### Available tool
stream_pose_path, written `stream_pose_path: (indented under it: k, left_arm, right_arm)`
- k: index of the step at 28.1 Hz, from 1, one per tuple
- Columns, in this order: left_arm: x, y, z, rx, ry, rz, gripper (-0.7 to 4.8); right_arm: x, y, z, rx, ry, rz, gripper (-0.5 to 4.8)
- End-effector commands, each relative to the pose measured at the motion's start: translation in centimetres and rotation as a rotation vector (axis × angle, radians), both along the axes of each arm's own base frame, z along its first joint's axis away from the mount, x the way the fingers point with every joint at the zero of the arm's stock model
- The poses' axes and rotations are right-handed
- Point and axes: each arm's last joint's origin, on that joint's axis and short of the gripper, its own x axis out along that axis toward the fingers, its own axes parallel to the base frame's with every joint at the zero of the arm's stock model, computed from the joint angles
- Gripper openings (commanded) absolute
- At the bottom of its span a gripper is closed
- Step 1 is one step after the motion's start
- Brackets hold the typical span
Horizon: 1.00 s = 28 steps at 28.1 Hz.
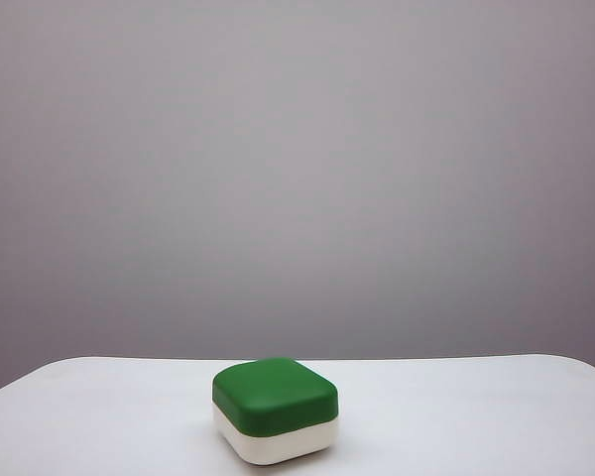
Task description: Pick up the foam mahjong on the table and turn it over.
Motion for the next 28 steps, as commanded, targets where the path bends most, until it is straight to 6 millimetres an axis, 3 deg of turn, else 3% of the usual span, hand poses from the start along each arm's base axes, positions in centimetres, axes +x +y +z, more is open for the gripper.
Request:
stream_pose_path:
  k: [1, 6, 10, 15, 18, 22, 28]
  left_arm:
    - [0.0, 0.0, 0.1, -0.005, -0.007, -0.004, -0.04]
    - [0.0, 0.0, 0.1, -0.006, -0.007, -0.004, -0.04]
    - [0.0, 0.0, 0.2, -0.149, 0.024, 0.012, -0.04]
    - [-0.1, -0.2, 0.8, -0.211, -0.005, -0.046, -0.04]
    - [-0.3, -0.1, 2.0, -0.277, -0.031, -0.032, -0.04]
    - [-0.5, -0.1, 2.9, -0.287, -0.055, -0.022, -0.04]
    - [-0.3, -0.1, 3.4, -0.295, -0.026, -0.014, -0.04]
  right_arm:
    - [0.1, 0.0, -0.1, 0.003, -0.004, 0.0, -0.01]
    - [0.1, 0.0, -0.1, 0.002, -0.004, -0.004, -0.01]
    - [0.1, 0.0, 0.0, 0.005, -0.015, -0.001, -0.02]
    - [0.1, -0.1, 1.4, 0.029, -0.132, -0.032, -0.04]
    - [0.4, -0.1, 2.4, 0.02, -0.098, -0.051, -0.05]
    - [2.0, 0.3, 4.5, 0.004, -0.027, -0.045, -0.04]
    - [6.7, 1.7, 7.7, 0.004, 0.111, 0.104, -0.04]
